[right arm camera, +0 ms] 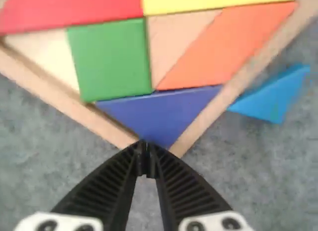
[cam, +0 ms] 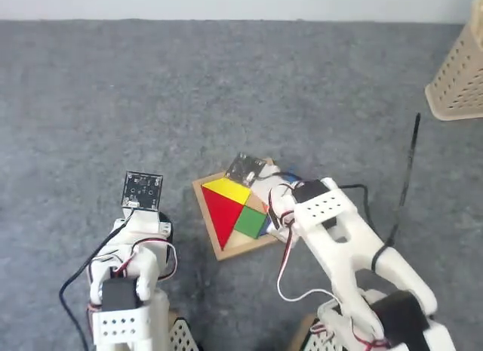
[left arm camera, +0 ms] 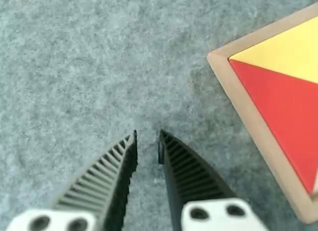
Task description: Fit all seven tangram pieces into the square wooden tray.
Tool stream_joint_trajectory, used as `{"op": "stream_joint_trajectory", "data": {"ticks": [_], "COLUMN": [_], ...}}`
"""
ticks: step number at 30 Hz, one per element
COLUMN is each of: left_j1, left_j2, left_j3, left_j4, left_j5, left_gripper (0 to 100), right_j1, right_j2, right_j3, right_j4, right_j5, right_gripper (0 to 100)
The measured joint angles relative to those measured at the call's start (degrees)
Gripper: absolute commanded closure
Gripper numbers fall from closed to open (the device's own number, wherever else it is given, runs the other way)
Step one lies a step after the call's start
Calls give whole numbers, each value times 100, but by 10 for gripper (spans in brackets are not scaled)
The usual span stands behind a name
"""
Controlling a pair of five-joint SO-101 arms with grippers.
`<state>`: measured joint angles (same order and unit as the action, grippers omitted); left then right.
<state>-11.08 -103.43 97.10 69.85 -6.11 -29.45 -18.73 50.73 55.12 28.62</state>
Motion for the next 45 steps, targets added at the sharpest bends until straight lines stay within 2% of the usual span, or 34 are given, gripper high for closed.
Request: {"op": "stream_joint_trajectory", "data": {"ticks": [4,7,16,22,37,41,45], "left_j1": [0,0,0,0,0,0,0], "left_j2": [0,0,0,0,0,0,0], "left_j3": [0,0,0,0,0,0,0], "left_j4": [0,0,0,0,0,0,0], "left_j5": [0,0,0,0,0,0,0], "left_gripper": [928,928,928,928,928,928,928], "right_j1": [536,765,818,818,1134,1345,1442], "right_j2": [-141,-9,2286,3516,3912,3912,3912], "right_j3": [-484,-1196,-3305,-3833,-3991,-4000,-4000], "right_j4": [123,563,809,835,949,967,976], "right_j5": [-835,-1011,-1046,-1125,-1222,-1477,-1600], "right_gripper": [866,822,820,820,823,824,887]}}
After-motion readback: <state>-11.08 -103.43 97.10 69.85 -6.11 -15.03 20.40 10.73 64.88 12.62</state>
